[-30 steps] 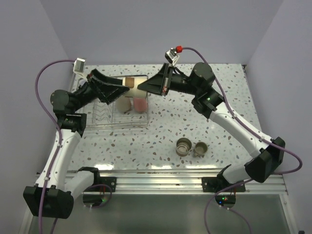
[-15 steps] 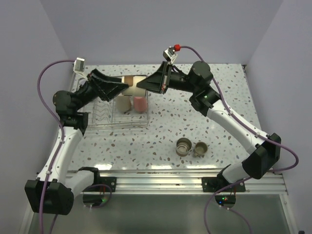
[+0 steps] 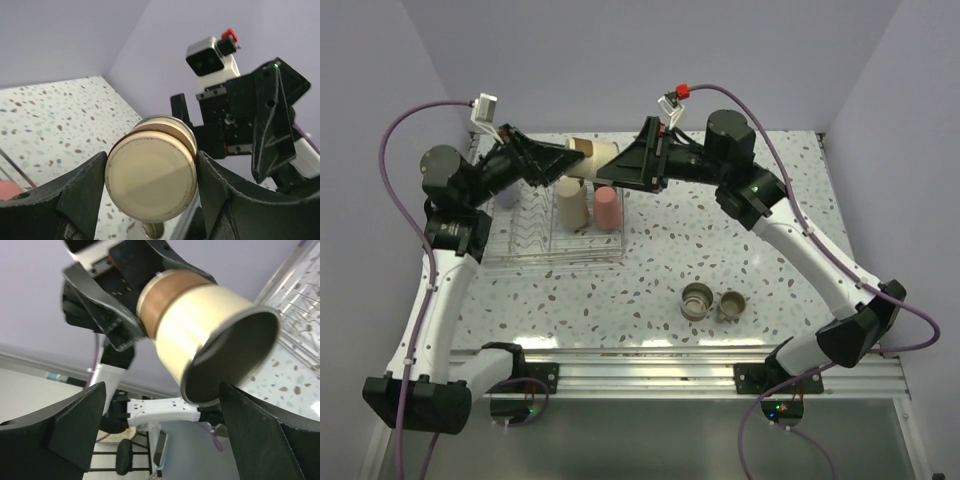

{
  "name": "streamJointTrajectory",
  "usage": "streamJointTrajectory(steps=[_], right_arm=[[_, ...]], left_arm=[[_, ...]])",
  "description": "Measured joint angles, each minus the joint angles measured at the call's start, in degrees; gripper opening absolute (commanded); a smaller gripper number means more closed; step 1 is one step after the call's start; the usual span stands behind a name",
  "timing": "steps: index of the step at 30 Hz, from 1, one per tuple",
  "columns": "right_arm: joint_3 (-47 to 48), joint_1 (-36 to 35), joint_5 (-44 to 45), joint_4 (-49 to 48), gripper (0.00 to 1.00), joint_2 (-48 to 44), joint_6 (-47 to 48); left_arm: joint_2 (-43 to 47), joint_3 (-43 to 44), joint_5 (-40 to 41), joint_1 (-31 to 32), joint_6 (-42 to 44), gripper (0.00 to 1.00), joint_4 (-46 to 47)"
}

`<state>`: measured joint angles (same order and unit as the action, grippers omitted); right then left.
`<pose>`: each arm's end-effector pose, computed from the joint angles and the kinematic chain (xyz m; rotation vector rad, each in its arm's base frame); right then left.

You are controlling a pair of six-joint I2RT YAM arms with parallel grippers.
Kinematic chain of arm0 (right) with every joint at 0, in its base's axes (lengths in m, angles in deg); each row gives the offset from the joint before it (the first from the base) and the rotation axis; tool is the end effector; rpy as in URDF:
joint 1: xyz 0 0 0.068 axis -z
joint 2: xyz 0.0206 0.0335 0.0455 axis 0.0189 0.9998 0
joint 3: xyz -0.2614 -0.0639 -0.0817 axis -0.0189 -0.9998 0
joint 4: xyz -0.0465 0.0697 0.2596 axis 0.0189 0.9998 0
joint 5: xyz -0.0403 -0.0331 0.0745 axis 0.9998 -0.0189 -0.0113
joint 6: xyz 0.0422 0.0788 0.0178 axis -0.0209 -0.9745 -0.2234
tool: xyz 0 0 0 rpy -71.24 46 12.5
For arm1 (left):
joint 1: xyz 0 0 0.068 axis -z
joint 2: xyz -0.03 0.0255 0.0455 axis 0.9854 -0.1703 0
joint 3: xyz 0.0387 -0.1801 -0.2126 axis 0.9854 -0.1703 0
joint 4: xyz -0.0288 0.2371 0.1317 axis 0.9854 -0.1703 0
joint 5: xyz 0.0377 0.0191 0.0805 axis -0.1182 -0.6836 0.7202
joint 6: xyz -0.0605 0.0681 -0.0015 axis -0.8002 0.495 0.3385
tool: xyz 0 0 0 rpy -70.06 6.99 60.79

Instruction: Load the cups into the dish rack

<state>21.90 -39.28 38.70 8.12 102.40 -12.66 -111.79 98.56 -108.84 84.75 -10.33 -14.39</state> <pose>0.2690 0.2762 0.4769 -0.2885 1.8759 1.7756 0.2566 -0.0814 0.4630 0.1753 1.5152 -1.3527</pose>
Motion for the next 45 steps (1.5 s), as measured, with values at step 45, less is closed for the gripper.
streamJointTrajectory(steps=[45], right_arm=[[11.69,0.09,12.0,29.57,0.98,1.36,22.14]], left_arm=[[-28.0,11.34,57.42,-16.79,37.44,0.0,-49.99]])
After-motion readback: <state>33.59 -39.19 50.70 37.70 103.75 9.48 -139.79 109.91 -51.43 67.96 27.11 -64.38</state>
